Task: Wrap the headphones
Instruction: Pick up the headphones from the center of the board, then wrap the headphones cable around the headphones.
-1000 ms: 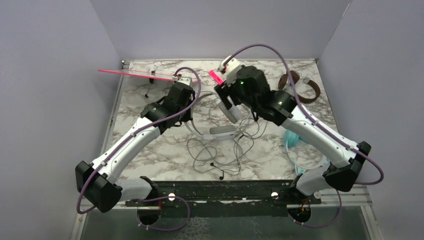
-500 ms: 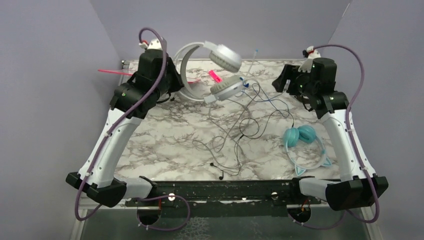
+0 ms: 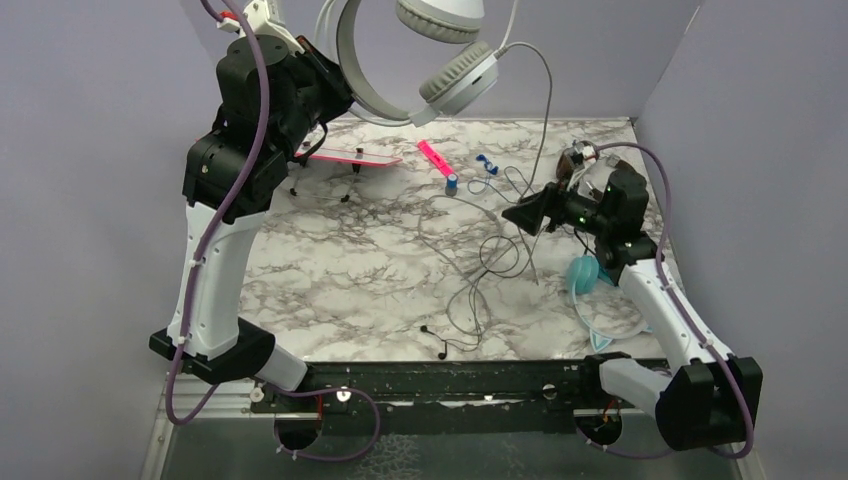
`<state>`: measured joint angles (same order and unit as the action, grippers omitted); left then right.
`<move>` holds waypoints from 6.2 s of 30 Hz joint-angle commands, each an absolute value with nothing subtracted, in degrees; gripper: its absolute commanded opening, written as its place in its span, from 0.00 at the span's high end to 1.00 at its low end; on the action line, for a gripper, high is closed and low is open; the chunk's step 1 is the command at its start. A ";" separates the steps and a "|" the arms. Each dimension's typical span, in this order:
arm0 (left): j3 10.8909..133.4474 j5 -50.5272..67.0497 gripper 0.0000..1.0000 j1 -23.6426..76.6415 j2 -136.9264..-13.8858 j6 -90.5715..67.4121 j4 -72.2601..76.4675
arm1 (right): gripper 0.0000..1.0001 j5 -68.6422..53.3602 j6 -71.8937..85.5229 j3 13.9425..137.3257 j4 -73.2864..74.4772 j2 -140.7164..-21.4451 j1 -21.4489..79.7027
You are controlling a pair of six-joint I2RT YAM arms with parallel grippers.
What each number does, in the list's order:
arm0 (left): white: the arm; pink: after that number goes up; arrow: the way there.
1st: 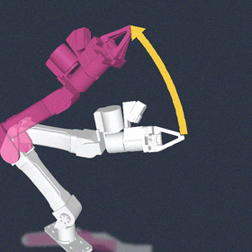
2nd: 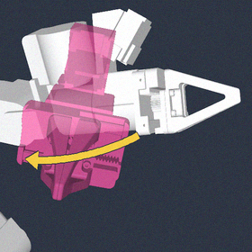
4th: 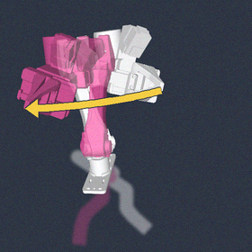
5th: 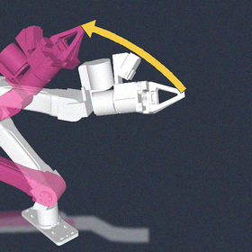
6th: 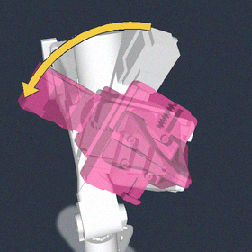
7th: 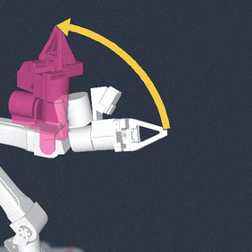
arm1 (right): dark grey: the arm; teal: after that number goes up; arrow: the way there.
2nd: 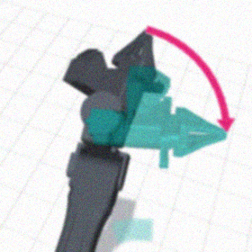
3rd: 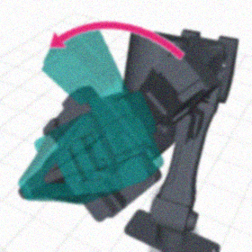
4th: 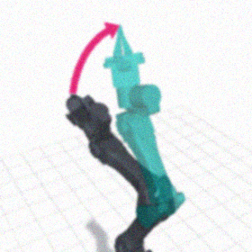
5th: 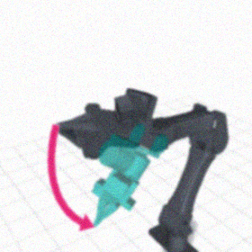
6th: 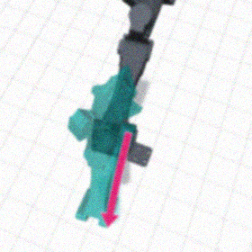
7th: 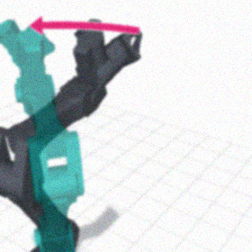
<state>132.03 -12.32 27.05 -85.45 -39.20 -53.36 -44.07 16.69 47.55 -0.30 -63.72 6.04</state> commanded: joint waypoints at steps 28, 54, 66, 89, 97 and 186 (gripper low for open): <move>140.62 -19.81 1.00 26.63 -81.47 -40.54 -36.05 | 0.31 -42.81 29.43 25.04 -50.01 -84.30 27.33; 134.60 -18.19 1.00 26.61 -77.39 -42.39 -34.24 | 0.25 -41.39 27.83 31.60 -48.43 -76.19 26.89; 135.29 -18.80 1.00 26.63 -78.20 -41.44 -34.30 | 0.31 -42.77 33.60 24.40 -46.65 -70.70 26.89; 102.14 49.83 1.00 26.97 -69.92 -30.88 -22.42 | 1.00 -47.39 15.58 44.74 -22.45 -80.58 12.53; 83.46 52.90 1.00 28.39 -65.17 -15.72 -36.10 | 1.00 -35.31 3.33 68.05 1.38 -89.13 12.39; 111.49 -34.87 1.00 41.88 -70.81 -44.99 -40.21 | 0.14 -43.76 21.63 43.74 -37.60 -67.87 10.07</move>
<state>109.30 -34.65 41.87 -71.94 -43.05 -42.94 -38.72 18.28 44.62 -22.41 -66.35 10.37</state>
